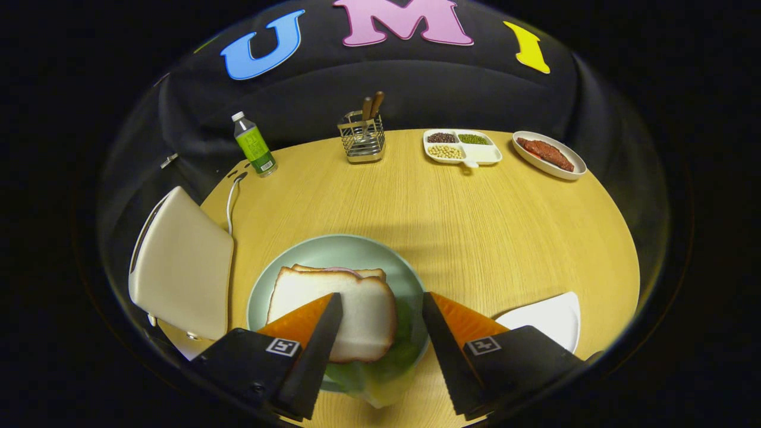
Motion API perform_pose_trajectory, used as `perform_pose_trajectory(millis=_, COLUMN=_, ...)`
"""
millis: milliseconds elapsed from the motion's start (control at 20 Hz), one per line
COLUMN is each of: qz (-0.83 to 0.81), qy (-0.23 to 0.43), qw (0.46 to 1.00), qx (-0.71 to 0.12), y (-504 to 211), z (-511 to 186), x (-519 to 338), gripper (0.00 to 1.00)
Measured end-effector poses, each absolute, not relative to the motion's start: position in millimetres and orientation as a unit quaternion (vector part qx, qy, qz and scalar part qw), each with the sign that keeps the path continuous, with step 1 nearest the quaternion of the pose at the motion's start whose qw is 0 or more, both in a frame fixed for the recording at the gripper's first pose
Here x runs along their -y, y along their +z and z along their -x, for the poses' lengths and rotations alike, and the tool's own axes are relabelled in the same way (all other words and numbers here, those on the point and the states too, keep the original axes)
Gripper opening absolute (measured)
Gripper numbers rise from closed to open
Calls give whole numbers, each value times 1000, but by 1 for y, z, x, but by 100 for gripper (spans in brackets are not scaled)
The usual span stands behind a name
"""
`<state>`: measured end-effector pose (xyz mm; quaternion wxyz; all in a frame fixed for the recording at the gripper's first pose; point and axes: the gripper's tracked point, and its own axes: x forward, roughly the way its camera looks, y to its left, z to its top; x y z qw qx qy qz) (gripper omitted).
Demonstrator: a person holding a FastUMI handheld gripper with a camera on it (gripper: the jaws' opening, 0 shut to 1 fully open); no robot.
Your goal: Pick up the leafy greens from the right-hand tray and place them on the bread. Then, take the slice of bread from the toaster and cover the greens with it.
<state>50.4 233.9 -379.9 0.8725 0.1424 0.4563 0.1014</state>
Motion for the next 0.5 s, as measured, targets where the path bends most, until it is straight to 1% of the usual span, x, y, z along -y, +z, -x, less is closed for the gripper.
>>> perform_pose_trajectory(millis=50, qz=-141, qy=100, qw=874, qx=-455, y=-378, z=-50, x=-233, gripper=100)
perform_pose_trajectory(millis=300, qz=-155, qy=101, qw=882, qx=-434, y=-352, z=-50, x=-222, gripper=100)
perform_pose_trajectory(millis=500, qz=-164, qy=110, qw=894, qx=-402, y=-311, z=-48, x=-205, gripper=99)
